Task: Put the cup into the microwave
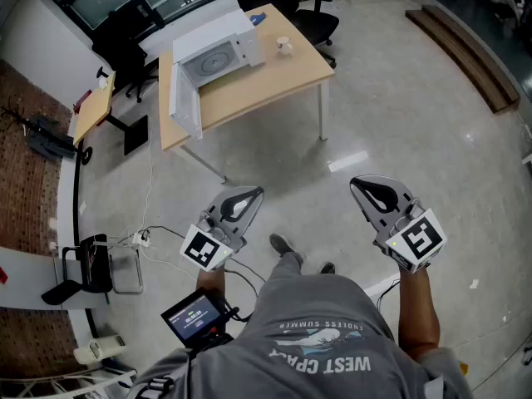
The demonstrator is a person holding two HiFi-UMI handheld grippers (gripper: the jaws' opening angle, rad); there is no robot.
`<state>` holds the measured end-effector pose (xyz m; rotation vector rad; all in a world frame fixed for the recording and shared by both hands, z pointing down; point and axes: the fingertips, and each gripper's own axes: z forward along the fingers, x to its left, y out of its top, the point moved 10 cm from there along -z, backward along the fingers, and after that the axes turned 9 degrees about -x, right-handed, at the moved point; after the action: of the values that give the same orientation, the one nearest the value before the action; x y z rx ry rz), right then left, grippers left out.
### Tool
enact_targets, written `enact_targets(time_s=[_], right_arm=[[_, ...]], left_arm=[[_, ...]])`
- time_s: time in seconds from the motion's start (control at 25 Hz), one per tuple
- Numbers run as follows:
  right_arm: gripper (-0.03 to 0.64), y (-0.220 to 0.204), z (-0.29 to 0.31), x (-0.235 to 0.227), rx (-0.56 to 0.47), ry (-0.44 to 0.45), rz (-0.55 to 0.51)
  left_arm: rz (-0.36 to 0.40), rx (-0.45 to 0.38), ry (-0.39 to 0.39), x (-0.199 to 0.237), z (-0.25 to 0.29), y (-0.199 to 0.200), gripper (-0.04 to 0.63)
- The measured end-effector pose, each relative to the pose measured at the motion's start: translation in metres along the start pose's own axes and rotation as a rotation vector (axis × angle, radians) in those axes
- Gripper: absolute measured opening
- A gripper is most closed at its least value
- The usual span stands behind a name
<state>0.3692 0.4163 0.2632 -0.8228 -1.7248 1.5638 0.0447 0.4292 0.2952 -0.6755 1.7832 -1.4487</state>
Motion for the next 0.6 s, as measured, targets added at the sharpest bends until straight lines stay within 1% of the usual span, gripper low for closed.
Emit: enact_targets(time_s=[0.12, 0.4, 0.6], right_arm=[[0.019, -0.001, 0.002, -0.002, 0.0, -0.005, -0.001], [0.019, -0.006, 0.01, -0.005, 0.008, -0.007, 0.006], [0.02, -0.013, 0.044, -0.025, 0.013, -0.004, 0.018]], left_arm=[[0.0, -0.01, -0.003, 0.001, 0.001, 0.0, 0.023], [-0.01, 0.002, -0.005, 0.009, 0.001, -0.007, 0.023], [-0.022, 0.006, -0.006, 0.044, 0.011, -0.02, 0.023]])
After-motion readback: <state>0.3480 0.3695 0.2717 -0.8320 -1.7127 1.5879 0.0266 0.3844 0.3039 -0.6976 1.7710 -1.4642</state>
